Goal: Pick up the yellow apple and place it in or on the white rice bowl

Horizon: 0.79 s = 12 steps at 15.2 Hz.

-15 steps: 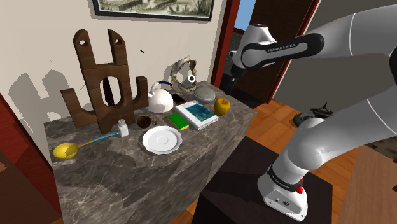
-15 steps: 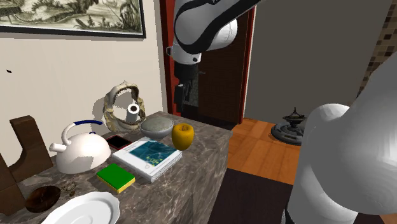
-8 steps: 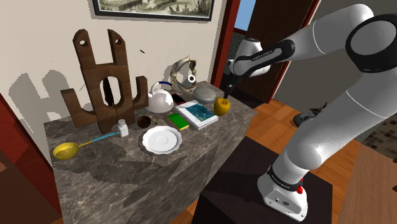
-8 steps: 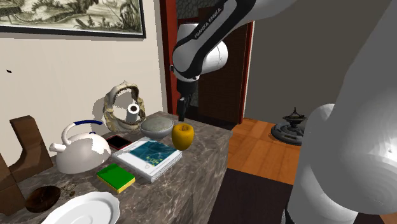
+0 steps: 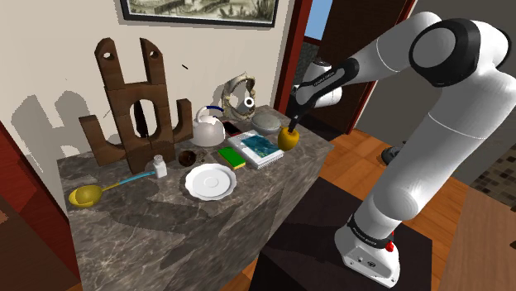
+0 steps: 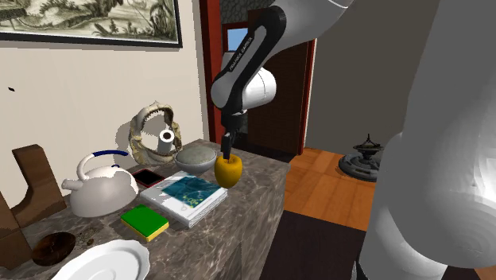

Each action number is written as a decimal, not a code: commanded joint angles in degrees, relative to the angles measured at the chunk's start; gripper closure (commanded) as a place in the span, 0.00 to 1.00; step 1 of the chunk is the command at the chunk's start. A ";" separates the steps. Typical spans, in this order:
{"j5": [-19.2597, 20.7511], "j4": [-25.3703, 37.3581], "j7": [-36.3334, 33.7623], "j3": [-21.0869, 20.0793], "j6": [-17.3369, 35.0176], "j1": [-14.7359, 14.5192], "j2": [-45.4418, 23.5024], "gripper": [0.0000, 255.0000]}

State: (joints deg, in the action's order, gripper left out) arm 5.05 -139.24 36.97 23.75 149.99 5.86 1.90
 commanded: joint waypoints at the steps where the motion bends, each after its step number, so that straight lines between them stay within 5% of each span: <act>1: -0.97 -0.05 0.67 0.06 1.48 -0.06 -1.48 0.00; 10: -1.93 -0.02 1.35 0.04 2.68 -0.06 -2.80 0.00; 11: -1.93 -0.02 1.35 0.04 2.68 -0.06 -2.80 1.00; 12: -1.93 -0.02 1.35 0.04 2.68 -0.06 -2.80 1.00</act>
State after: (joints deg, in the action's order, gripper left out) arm 3.12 -139.26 38.32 23.80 152.67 5.81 -0.90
